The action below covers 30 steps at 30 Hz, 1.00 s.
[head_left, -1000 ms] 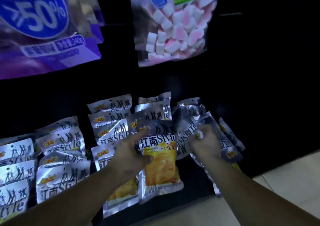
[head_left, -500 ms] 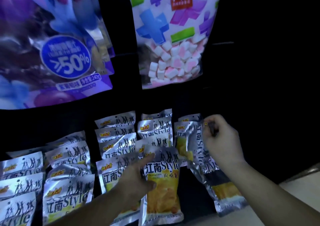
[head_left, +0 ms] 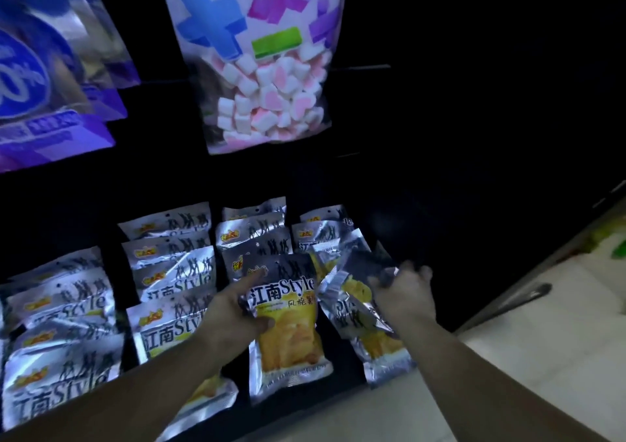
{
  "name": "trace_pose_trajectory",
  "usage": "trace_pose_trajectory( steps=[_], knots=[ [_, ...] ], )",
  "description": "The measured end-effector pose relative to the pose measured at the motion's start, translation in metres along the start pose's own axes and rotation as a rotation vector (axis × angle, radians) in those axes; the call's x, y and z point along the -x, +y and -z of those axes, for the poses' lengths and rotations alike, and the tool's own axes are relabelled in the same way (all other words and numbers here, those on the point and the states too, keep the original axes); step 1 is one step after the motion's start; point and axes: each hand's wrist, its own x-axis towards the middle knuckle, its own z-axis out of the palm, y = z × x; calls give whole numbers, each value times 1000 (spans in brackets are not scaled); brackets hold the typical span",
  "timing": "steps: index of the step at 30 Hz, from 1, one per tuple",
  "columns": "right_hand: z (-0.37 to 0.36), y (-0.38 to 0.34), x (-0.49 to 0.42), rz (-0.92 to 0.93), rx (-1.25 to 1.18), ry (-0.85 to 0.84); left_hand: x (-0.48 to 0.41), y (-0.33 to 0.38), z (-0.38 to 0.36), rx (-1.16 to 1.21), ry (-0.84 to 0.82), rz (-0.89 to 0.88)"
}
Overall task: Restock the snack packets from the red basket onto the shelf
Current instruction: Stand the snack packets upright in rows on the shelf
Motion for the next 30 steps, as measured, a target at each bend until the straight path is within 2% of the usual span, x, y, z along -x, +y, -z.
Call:
trace_pose_trajectory(
  steps=[3, 6, 7, 9, 10, 12, 14, 16, 20, 22, 27, 30],
  knots=[
    [-4, -2, -3, 46, 101, -59, -6, -2, -2, -31, 0, -27],
    [-6, -9, 4, 99, 411, -41, -13, -10, 3, -69, -1, -59],
    [-7, -9, 8, 141, 550, 0, -15, -13, 5, -81, 10, -69],
    [-12, -8, 16, 362, 692, 93, -22, -17, 7, -127, 21, -90],
    [-15, -9, 21, 503, 644, 90, -25, -18, 9, -147, 28, -91],
    [-27, -14, 35, 673, 430, -137, -28, -19, 14, -212, 48, -88],
    [-49, -24, 54, 639, 252, -412, -31, -18, 17, -317, 59, -124],
    [-77, -29, 70, 596, 206, -525, -34, -16, 21, -455, 76, -184],
    [-123, -19, 75, 591, 147, -545, -31, -25, 35, -1004, 120, -355],
    [-133, -17, 73, 585, 182, -519, -27, -22, 39, -1186, 130, -410],
    [-146, -25, 71, 539, 216, -472, -18, -6, 53, -1268, 258, -564],
    [-149, -21, 70, 559, 175, -497, -7, -11, 55, -1394, 330, -676]
  ],
)
